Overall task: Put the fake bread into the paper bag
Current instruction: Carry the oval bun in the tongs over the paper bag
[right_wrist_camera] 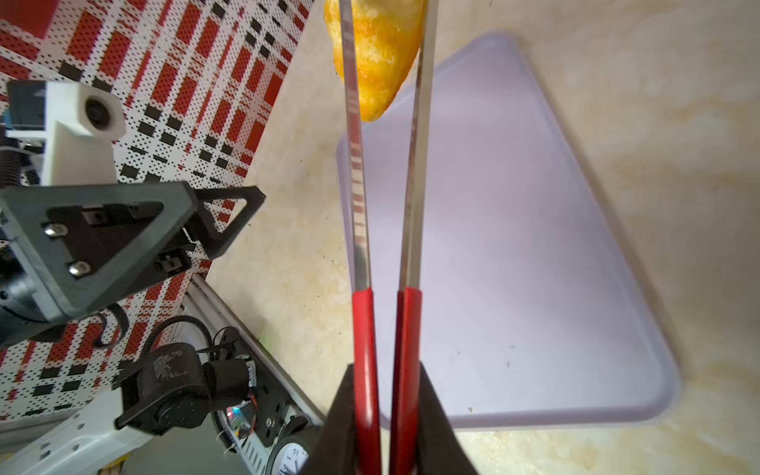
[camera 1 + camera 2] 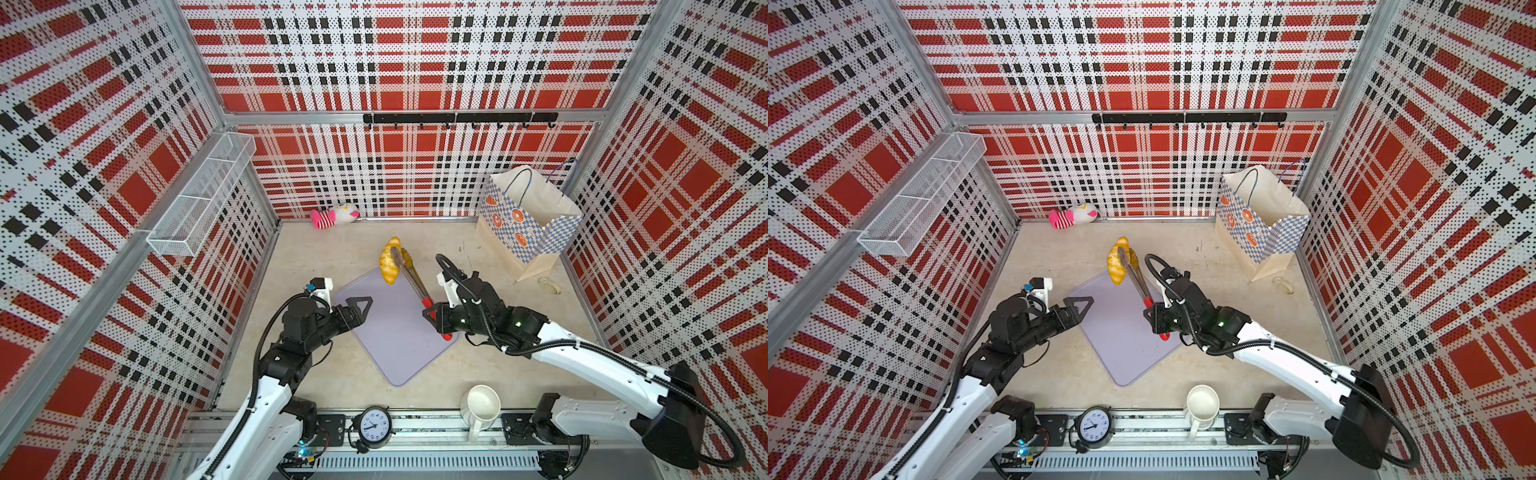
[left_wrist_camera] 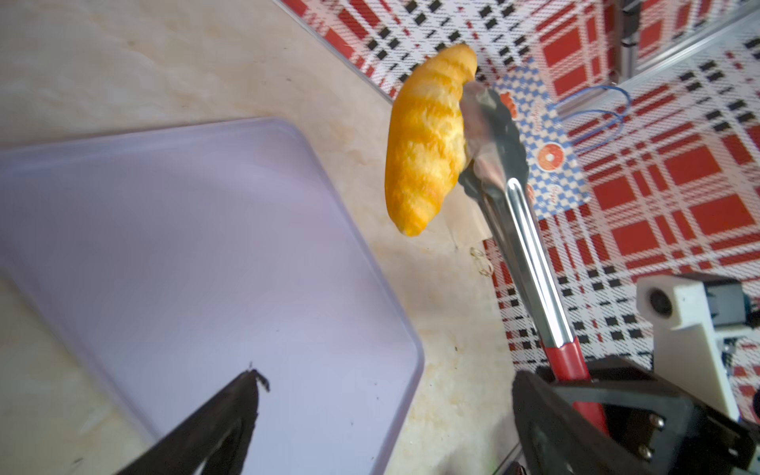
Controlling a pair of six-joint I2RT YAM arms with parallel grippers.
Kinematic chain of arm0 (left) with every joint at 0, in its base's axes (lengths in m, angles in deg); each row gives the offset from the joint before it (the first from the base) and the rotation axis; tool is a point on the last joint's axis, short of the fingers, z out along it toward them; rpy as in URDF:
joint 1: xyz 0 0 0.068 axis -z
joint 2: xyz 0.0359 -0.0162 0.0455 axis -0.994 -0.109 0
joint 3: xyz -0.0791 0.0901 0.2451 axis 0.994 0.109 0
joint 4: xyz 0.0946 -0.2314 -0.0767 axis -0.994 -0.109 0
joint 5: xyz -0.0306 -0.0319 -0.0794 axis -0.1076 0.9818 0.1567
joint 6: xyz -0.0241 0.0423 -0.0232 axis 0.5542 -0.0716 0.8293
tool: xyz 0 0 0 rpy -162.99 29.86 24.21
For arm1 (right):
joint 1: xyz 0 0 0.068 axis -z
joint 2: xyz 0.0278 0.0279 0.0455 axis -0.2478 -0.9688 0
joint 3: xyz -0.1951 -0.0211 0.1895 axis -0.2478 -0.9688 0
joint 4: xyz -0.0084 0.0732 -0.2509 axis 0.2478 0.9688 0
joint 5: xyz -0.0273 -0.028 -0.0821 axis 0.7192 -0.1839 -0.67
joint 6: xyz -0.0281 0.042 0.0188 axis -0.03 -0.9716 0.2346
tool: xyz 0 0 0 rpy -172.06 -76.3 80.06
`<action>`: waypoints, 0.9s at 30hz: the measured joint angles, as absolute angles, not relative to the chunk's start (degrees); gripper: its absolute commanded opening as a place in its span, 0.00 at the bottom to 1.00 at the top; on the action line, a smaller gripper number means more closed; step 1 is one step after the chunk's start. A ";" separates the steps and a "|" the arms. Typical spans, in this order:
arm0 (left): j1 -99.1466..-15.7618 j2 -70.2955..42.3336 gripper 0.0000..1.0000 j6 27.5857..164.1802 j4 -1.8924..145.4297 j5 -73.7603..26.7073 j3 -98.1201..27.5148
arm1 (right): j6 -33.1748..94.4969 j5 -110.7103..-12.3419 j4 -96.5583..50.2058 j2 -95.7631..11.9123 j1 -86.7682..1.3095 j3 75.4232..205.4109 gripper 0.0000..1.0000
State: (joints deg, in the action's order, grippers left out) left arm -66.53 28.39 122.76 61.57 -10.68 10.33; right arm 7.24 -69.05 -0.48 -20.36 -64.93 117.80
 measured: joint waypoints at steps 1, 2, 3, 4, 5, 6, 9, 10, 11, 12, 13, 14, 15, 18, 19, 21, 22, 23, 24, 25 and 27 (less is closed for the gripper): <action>-65.29 28.11 0.99 123.20 64.13 -10.88 10.79 | 8.09 -70.78 -0.28 -19.09 -64.96 117.80 0.12; -63.95 27.58 0.99 123.50 66.82 -11.16 11.07 | 8.94 -72.18 0.00 -17.61 -64.96 117.80 0.12; -62.75 26.82 0.99 123.64 69.46 -11.55 11.11 | 9.90 -73.62 0.26 -15.99 -64.96 117.77 0.12; -61.70 25.99 0.99 123.59 71.93 -11.95 11.07 | 10.60 -74.63 0.42 -14.72 -64.96 117.75 0.12; -60.59 24.98 0.99 123.53 74.58 -12.36 11.03 | 11.59 -76.16 0.53 -13.19 -64.96 117.75 0.12; -59.52 23.82 0.99 123.33 77.07 -12.84 11.00 | 12.61 -77.73 0.55 -11.73 -64.96 117.75 0.12; -56.41 19.93 0.99 122.24 83.01 -14.18 10.52 | 15.96 -82.78 0.55 -8.23 -64.93 117.80 0.12; -55.45 18.58 0.99 121.82 84.50 -14.57 10.09 | 16.83 -84.33 0.48 -7.42 -64.87 117.82 0.12; -54.31 17.05 0.99 121.23 85.94 -14.94 9.52 | 17.86 -85.99 0.48 -6.59 -64.78 117.82 0.12; -53.33 15.41 0.99 120.68 87.32 -15.29 8.71 | 19.00 -87.76 0.48 -5.76 -64.63 117.82 0.12; -52.52 14.03 0.98 120.14 88.32 -15.62 7.90 | 19.83 -88.88 0.42 -5.17 -64.34 117.82 0.12; -51.71 12.46 0.98 119.57 89.57 -15.82 6.87 | 20.98 -90.19 0.33 -4.47 -63.75 117.86 0.11; -51.08 10.93 0.98 119.02 90.86 -16.04 5.80 | 21.97 -91.26 0.39 -4.03 -63.05 118.15 0.11; -50.01 7.37 0.98 118.04 94.73 -16.17 3.57 | 24.90 -94.32 0.59 -3.73 -60.02 120.09 0.11; -49.83 6.41 0.98 117.86 96.02 -16.06 3.16 | 25.71 -95.20 0.63 -3.86 -59.10 120.88 0.11; -49.53 4.07 0.98 117.67 99.30 -15.55 2.57 | 27.63 -96.88 0.63 -4.32 -57.18 122.93 0.11; -49.48 3.13 0.98 117.60 100.72 -15.29 2.50 | 28.39 -97.49 0.53 -4.60 -56.37 123.79 0.11; -49.40 2.19 0.98 117.56 102.18 -15.20 2.50 | 29.31 -97.99 0.46 -4.95 -55.34 124.72 0.11; -49.26 1.44 0.98 117.54 103.30 -15.07 2.50 | 29.97 -98.23 0.48 -5.32 -54.25 125.47 0.11; -49.13 0.59 0.98 117.49 104.52 -14.81 2.46 | 30.84 -98.21 0.46 -5.85 -53.04 126.34 0.11; -48.87 -0.94 0.98 117.36 106.09 -14.05 1.96 | 32.24 -97.88 0.44 -6.99 -50.40 127.78 0.11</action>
State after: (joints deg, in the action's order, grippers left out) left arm -48.87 -0.94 117.36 106.09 -14.05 1.96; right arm 32.24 -97.88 0.44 -6.99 -50.40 127.78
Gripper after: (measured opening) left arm 0.983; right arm 0.185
